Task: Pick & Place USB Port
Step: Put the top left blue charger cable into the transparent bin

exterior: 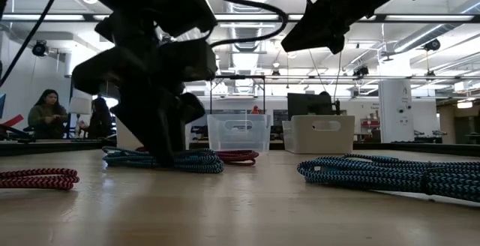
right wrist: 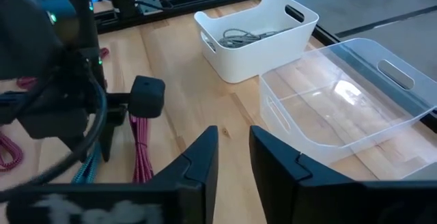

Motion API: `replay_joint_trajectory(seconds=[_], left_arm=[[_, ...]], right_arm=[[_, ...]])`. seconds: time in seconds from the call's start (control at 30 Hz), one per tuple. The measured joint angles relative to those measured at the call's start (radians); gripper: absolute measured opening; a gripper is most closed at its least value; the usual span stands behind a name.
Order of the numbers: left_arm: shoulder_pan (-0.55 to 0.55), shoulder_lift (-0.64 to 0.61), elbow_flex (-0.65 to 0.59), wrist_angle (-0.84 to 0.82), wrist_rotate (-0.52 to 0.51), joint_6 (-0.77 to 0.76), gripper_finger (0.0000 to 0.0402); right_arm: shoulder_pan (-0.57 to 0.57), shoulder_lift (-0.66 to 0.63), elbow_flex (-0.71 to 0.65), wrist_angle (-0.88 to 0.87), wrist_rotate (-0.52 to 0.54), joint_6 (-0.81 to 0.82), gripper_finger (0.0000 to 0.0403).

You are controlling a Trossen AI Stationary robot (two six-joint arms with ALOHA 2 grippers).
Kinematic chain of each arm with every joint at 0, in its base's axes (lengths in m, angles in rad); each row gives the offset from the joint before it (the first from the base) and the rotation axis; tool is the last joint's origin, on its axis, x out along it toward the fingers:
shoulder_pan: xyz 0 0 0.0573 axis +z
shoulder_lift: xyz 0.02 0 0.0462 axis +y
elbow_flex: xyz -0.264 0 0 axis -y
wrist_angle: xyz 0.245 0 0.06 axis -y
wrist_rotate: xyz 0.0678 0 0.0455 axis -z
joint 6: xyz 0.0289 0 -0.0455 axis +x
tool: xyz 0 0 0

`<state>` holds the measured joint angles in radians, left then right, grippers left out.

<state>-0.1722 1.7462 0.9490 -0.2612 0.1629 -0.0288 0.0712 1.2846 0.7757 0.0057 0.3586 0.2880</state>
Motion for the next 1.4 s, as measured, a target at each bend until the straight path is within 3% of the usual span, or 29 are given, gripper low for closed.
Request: replay_joint_trajectory(seconds=[0.2, 0.57, 0.83, 1.4], left_arm=[[0.001, 0.021, -0.001, 0.007, -0.008, 0.001, 0.0103], [-0.001, -0.017, -0.005, 0.051, 0.011, -0.053, 0.0010], [0.013, -0.069, 0.055, 0.070, 0.004, -0.069, 0.0036], [0.199, -0.140, 0.189, 0.063, -0.120, -0.087, 0.0027]], right_arm=[[0.000, 0.000, -0.005, -0.002, 0.000, 0.000, 0.0086], [0.000, 0.000, -0.015, -0.002, 0.000, 0.000, 0.0074], [0.000, 0.000, -0.024, -0.002, 0.000, 0.001, 0.0084], [0.000, 0.000, -0.115, -0.002, 0.000, 0.108, 0.0075]])
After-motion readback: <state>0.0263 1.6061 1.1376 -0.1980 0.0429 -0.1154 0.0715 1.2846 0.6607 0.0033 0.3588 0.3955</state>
